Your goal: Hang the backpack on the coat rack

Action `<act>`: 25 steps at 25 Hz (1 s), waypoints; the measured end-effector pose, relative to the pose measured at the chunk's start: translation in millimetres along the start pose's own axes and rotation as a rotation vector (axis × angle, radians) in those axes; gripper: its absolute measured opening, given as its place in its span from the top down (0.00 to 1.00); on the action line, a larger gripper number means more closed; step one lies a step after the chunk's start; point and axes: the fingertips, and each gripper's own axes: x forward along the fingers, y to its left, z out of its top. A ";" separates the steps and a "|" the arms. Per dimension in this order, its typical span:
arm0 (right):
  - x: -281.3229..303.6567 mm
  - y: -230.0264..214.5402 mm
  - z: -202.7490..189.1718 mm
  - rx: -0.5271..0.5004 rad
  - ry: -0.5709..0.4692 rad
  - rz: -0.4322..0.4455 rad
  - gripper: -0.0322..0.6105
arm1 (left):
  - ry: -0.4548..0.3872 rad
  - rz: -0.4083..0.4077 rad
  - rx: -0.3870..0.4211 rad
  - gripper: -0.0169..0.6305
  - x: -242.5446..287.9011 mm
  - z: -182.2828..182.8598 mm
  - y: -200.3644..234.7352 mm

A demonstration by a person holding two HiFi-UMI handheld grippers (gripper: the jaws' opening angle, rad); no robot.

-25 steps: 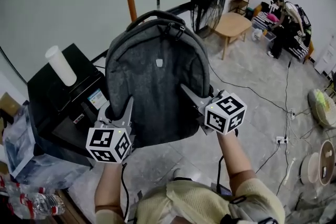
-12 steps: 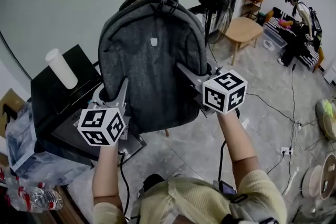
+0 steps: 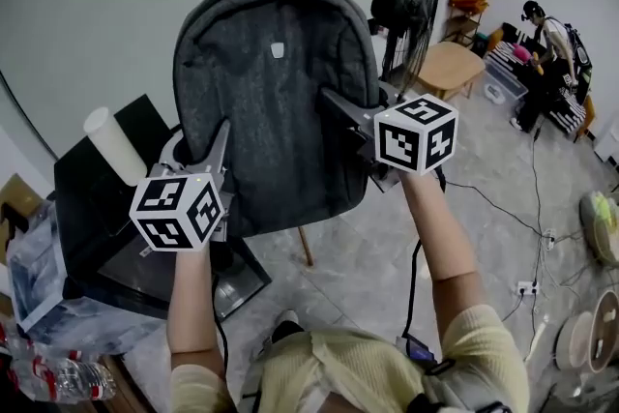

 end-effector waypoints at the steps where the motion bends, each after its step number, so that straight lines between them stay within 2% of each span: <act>1: 6.1 -2.5 3.7 -0.006 0.001 -0.001 0.74 | -0.003 -0.004 -0.002 0.78 4.3 2.8 4.2; 8: 40.9 -18.8 15.9 -0.043 0.022 -0.004 0.74 | 0.002 -0.036 0.017 0.77 29.1 6.7 22.9; 12: 56.7 -25.4 18.2 -0.051 0.037 -0.006 0.74 | 0.028 -0.059 -0.011 0.78 39.4 6.1 30.9; 25: 94.0 -44.1 13.3 0.015 0.096 0.006 0.75 | 0.097 -0.026 -0.071 0.79 69.7 1.9 60.1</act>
